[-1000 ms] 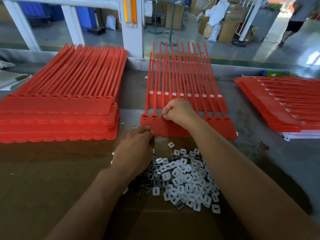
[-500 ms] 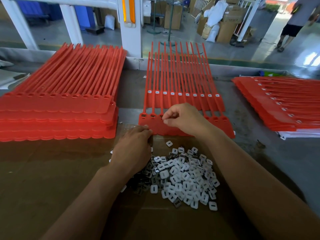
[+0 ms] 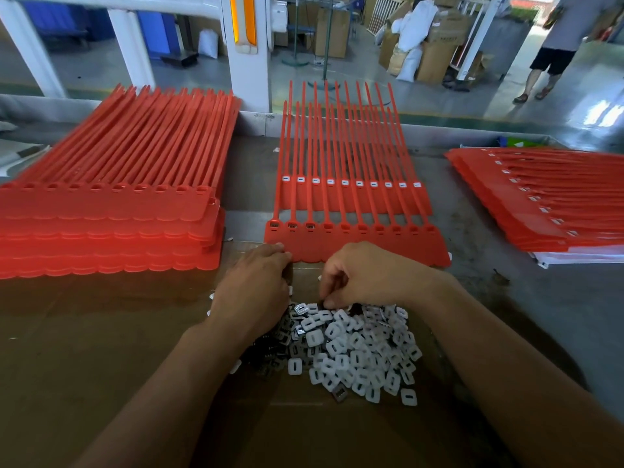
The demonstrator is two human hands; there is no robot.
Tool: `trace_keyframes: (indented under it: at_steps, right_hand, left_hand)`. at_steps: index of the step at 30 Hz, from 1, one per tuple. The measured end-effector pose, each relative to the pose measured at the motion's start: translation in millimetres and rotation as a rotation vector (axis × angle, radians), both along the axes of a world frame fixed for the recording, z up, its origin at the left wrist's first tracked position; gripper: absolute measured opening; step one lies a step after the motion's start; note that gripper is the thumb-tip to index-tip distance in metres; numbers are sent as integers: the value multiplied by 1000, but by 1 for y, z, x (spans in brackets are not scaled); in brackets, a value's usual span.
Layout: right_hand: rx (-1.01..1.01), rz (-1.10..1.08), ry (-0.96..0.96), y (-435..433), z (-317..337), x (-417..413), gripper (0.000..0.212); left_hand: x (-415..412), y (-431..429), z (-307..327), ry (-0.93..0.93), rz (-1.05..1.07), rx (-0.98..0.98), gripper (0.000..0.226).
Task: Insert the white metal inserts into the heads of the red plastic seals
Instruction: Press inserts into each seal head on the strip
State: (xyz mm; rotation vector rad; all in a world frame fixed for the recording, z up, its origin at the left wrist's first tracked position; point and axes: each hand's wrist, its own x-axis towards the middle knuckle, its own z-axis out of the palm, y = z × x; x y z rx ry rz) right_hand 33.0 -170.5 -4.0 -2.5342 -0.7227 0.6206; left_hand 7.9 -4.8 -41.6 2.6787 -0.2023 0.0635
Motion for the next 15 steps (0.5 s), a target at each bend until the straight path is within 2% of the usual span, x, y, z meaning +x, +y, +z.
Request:
trace_keyframes:
  at_steps: [4, 8, 15]
  right_hand:
    - [-39, 36, -23, -1, 1, -1, 14]
    - [29, 40, -10, -5, 4, -3, 19]
    - [134, -20, -3, -11, 4, -5, 11]
  left_hand:
    - [0, 0, 0, -2, 1, 4, 51]
    - [0, 0, 0, -3, 2, 6, 51]
    - [0, 0, 1, 4, 5, 4, 50]
